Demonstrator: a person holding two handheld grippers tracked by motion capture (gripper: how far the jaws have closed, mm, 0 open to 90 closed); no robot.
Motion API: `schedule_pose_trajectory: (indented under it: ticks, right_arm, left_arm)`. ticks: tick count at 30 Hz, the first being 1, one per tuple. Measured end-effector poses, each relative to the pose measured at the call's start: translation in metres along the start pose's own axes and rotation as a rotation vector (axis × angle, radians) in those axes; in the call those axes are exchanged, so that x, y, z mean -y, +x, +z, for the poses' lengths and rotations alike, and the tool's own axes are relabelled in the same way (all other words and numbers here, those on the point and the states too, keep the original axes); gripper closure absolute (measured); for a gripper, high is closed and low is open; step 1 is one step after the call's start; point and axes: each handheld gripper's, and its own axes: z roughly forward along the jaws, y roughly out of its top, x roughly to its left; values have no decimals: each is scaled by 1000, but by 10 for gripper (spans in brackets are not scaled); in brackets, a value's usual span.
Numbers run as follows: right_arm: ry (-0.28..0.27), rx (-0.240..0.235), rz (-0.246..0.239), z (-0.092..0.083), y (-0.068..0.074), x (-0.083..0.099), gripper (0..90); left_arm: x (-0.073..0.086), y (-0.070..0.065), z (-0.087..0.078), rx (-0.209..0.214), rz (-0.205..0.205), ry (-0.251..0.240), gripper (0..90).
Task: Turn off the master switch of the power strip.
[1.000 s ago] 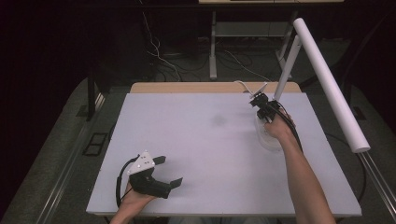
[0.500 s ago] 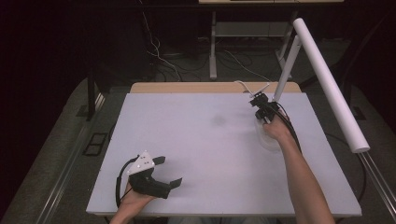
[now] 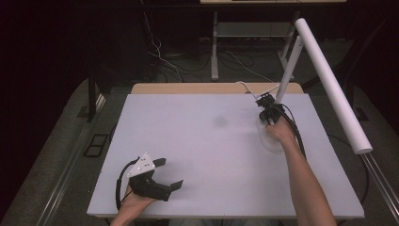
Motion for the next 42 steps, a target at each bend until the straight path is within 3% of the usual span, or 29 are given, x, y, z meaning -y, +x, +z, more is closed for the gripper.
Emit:
schedule_pose_trajectory:
  ticks: [4, 12, 21, 31, 42]
  right_arm:
    - [-22, -10, 13, 0, -2, 2, 900]
    - [7, 33, -60, -4, 3, -4, 897]
    - [-9, 60, -80, -5, 10, -6, 896]
    - [-61, 33, -85, -22, 14, -5, 893]
    - [-153, -53, -110, -53, 28, -2, 803]
  left_arm:
    - [0, -1, 0, 5, 4, 5, 0]
    - [0, 1, 0, -3, -6, 2, 0]
    - [0, 1, -1, -2, -8, -3, 0]
    - [-1, 0, 0, 2, -6, -5, 0]
    - [-1, -2, 0, 5, -6, -8, 0]
